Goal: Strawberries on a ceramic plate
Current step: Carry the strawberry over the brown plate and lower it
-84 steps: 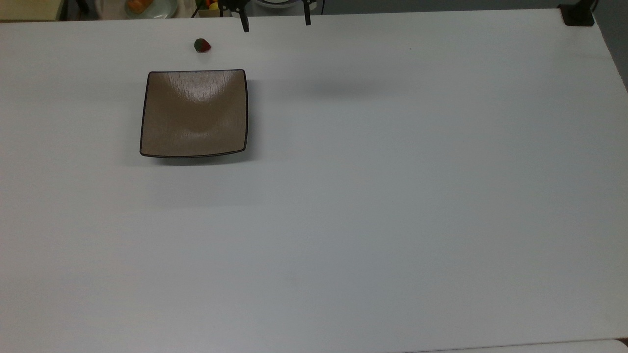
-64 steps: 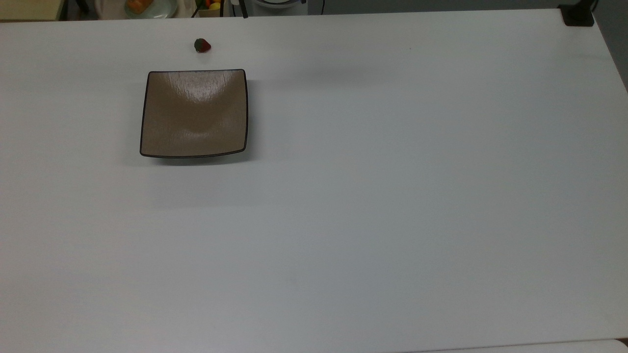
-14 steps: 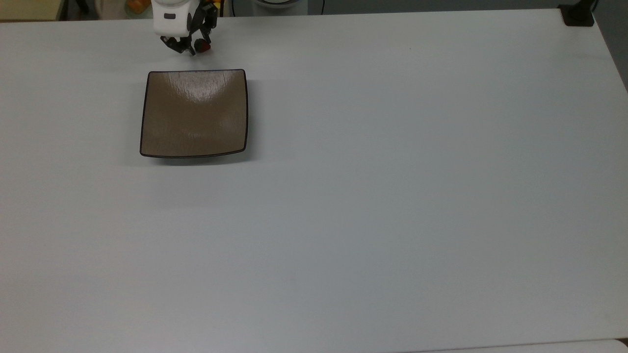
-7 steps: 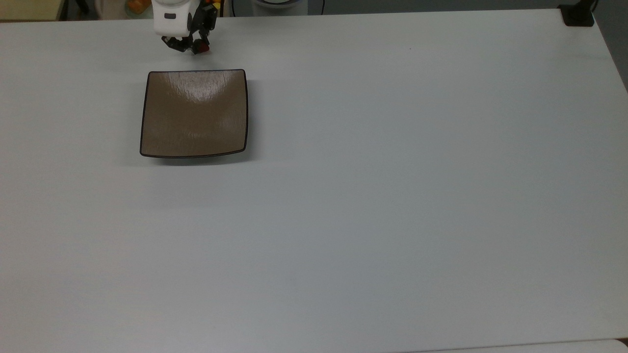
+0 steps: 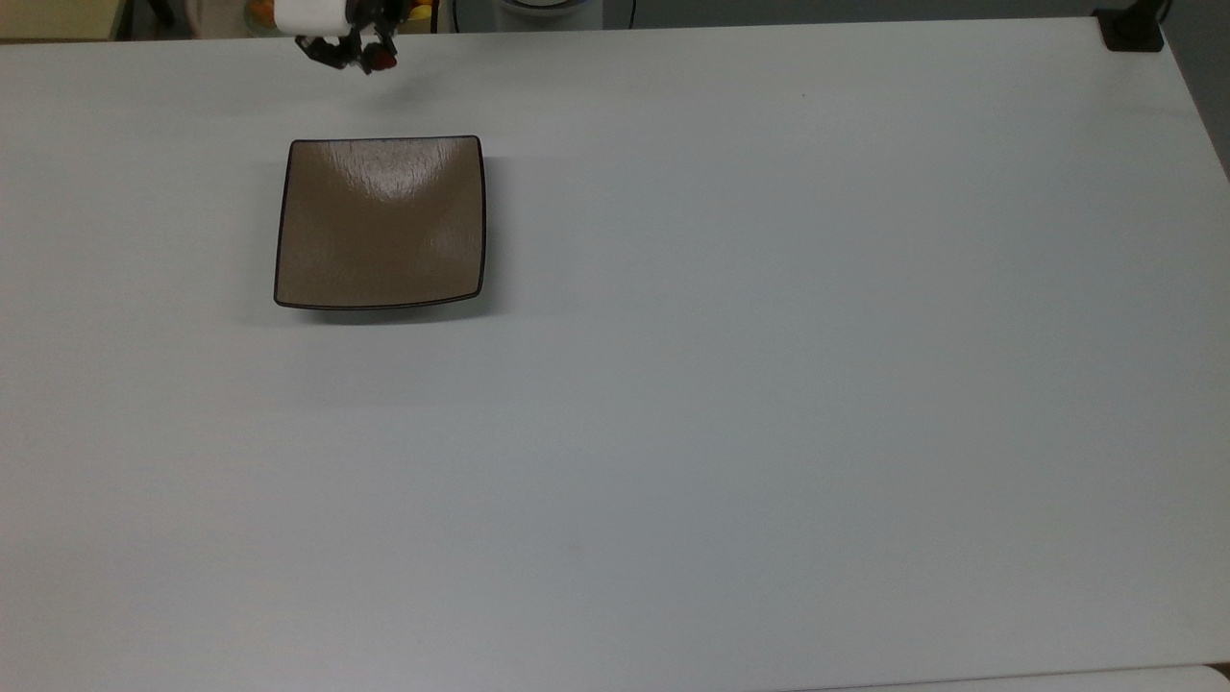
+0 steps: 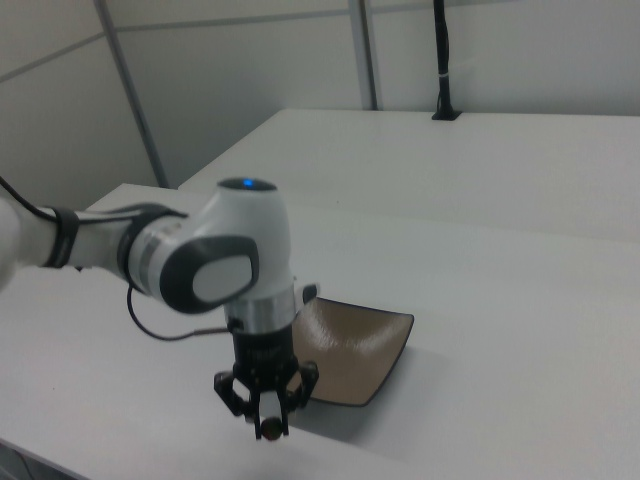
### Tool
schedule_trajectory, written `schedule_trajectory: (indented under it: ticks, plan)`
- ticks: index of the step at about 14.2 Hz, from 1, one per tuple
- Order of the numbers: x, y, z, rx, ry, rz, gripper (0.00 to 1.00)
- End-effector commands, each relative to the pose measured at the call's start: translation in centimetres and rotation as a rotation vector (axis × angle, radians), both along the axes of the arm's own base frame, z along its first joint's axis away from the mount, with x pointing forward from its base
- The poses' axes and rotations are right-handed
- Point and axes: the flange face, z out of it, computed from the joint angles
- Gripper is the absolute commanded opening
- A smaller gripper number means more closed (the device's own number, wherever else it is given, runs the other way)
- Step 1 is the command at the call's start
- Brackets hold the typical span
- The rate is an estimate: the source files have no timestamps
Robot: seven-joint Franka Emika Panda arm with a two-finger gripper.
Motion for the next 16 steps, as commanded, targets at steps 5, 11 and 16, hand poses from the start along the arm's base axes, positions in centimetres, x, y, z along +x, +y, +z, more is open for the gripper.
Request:
schedule_trajectory:
  ticks: [5,11,16]
  plan:
    - [4.3,1.7,14.1,0.008,0.0,-0.034,0.08]
    - [7.9,1.8,20.3,0.062,-0.032,-0.106,0.09]
    - [11.6,1.6,17.6,0.034,-0.063,-0.153,0.09]
